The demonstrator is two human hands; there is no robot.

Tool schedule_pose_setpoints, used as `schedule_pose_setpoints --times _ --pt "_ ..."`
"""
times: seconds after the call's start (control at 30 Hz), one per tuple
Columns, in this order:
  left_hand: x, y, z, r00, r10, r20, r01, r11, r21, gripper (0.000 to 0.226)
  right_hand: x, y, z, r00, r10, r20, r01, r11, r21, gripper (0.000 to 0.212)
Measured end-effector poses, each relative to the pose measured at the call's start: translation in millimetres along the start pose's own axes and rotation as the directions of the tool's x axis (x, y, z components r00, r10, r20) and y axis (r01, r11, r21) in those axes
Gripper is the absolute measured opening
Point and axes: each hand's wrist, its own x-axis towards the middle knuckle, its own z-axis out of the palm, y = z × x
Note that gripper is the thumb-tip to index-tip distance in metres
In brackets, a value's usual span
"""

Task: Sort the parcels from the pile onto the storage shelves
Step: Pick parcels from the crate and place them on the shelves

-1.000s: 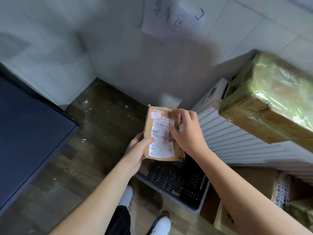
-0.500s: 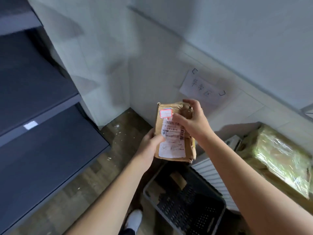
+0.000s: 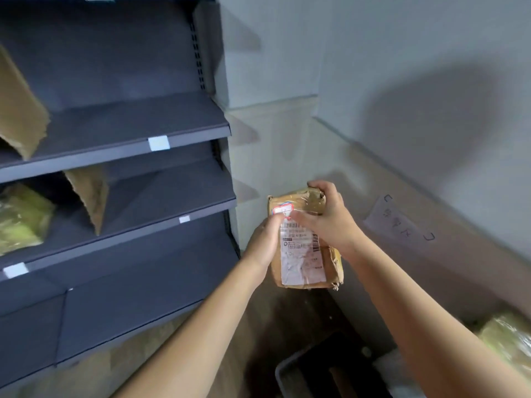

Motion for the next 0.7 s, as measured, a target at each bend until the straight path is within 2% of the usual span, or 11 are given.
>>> schedule_pose_setpoints --times 0.37,0.7 --pt "-94 -26 -72 0.961 -0.133 -0.242 0.123 0.991 -0.055 0.048 -46 -34 79 0.944 0.033 0.328 -0.06 0.996 0.072 0.057" --pt "-129 -56 -138 0.946 -0.167 -0.278 0.144 0.984 -0.101 0.047 -73 -56 150 0.889 0.082 0.451 -0.109 0.993 0.035 0.058"
